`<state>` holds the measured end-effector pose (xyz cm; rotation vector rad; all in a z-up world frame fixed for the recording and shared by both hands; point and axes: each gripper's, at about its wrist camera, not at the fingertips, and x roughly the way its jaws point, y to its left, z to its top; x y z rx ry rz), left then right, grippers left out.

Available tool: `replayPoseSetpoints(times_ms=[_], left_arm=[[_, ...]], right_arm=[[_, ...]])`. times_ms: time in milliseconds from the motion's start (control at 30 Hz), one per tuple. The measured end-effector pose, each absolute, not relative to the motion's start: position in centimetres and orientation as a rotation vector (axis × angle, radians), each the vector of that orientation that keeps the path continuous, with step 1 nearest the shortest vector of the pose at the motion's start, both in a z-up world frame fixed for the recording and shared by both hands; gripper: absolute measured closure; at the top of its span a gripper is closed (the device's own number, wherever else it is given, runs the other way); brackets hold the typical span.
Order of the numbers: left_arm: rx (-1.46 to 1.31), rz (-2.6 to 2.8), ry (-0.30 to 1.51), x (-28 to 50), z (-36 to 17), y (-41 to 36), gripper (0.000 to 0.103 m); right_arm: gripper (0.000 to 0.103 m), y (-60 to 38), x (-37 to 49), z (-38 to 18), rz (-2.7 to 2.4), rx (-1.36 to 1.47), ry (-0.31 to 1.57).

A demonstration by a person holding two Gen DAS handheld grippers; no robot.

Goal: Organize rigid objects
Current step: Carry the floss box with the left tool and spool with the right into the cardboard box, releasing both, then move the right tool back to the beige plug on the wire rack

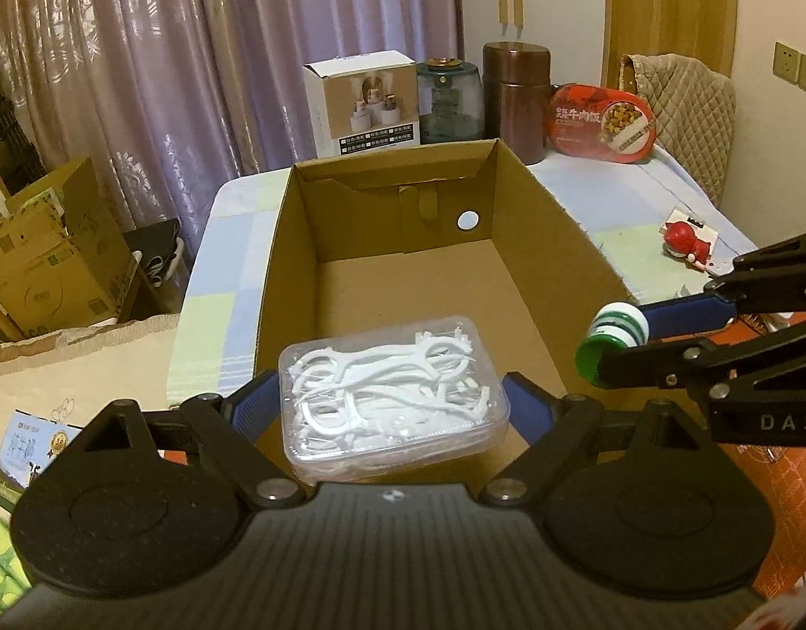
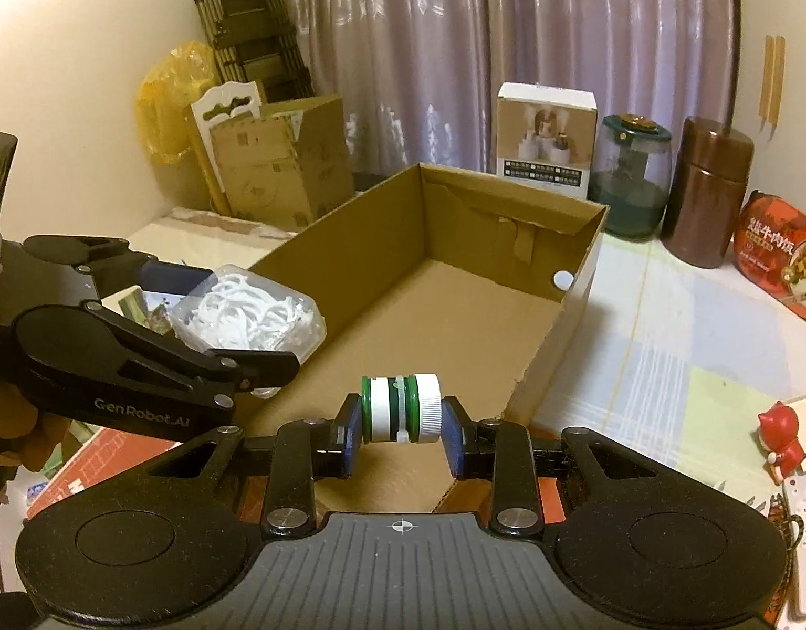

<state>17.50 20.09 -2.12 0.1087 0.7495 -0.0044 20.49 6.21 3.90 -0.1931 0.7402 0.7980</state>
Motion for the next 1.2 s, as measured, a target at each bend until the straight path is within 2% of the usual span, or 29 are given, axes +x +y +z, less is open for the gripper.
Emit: replayPoseSetpoints(times_ms=[533,600,633,667,1200], left_arm=[[0.009,0.070,0.681,14.6,0.5,22.7,0.015],[-0.002,0.084,0.680,14.0,0.7,22.8,0.015],[-0.009,0.090,0.678,13.7,0.8,22.9,0.015],[-0.016,0.094,0.674,13.3,0.9,22.9,0.015],[-0.077,0.020,0.596,6.9,4.4,16.0,0.015]], right_arm=[[0.074,6.2,19.9,4.1,0.797,-0.183,0.724],[0.065,6.0,19.8,4.6,0.783,-0.166,0.719],[0.052,5.6,19.7,4.9,0.776,-0.152,0.710],[0.048,5.2,19.5,5.3,0.772,-0.139,0.700],[0.044,-12.6,10.4,10.0,0.432,0.011,0.606]])
